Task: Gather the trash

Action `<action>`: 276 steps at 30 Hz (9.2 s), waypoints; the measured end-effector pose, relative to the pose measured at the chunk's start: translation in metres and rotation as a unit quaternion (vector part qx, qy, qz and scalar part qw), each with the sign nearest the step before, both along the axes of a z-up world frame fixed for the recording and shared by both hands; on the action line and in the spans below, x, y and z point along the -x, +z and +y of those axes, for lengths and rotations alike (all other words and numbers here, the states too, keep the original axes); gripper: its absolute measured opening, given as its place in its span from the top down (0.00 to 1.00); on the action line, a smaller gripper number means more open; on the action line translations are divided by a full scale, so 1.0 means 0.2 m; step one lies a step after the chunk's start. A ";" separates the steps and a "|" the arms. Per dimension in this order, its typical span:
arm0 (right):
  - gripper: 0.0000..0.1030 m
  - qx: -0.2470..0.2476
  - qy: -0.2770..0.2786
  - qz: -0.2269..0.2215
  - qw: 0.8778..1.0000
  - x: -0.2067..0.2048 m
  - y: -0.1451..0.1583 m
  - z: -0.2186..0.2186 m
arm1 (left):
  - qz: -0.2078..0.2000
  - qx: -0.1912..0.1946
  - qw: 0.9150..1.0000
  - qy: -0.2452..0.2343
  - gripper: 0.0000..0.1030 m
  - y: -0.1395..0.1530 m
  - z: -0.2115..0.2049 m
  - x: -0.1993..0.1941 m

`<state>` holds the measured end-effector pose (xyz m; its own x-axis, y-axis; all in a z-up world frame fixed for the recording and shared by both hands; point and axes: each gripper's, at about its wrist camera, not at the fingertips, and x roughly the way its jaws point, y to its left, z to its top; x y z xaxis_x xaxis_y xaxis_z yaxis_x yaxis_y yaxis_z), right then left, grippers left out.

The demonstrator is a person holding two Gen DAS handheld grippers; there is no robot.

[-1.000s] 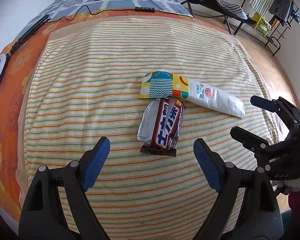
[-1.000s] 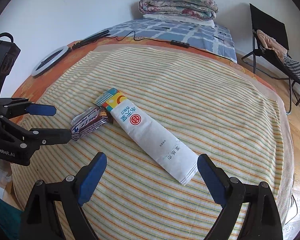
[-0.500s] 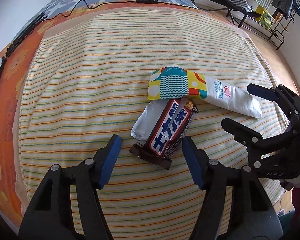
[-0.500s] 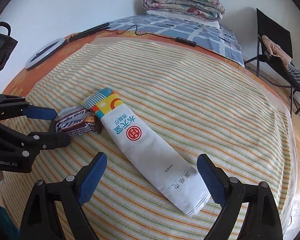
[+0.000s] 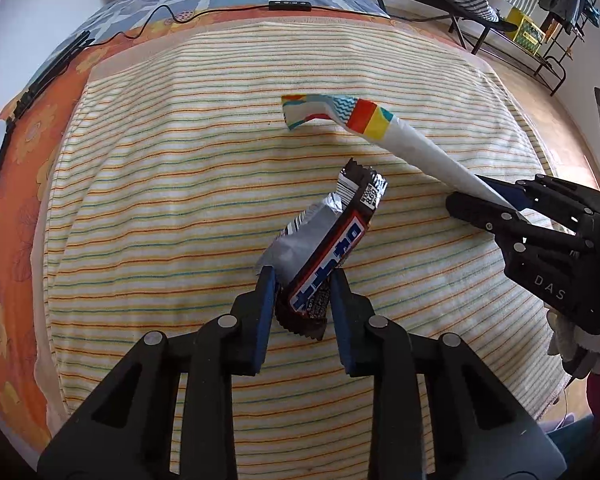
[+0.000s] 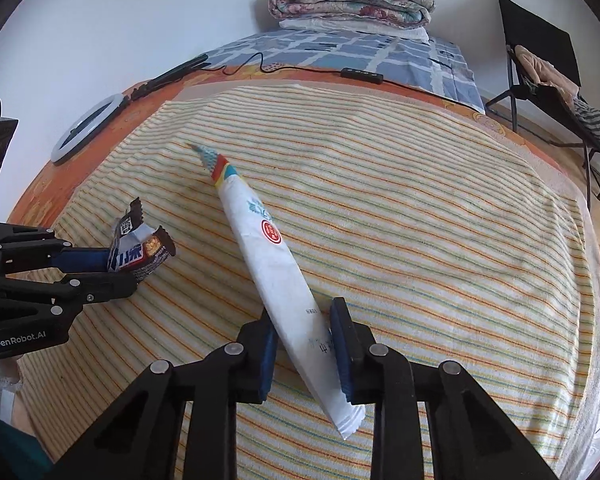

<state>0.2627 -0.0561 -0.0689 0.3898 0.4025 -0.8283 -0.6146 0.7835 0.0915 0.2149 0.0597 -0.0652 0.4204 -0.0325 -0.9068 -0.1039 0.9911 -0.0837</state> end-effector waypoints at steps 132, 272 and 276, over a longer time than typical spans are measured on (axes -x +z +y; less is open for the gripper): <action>0.15 0.042 0.031 0.086 0.995 1.62 -0.18 -0.41 | 0.072 0.007 0.996 -0.050 0.37 -0.31 -0.52 1.35; 0.00 -0.086 -0.127 -0.070 0.986 0.86 0.44 -0.50 | -0.150 0.018 0.988 0.044 0.11 0.46 -0.25 0.87; 0.00 -0.086 -0.127 -0.069 0.986 0.86 0.44 -0.50 | -0.153 0.013 0.987 0.043 0.11 0.48 -0.25 0.87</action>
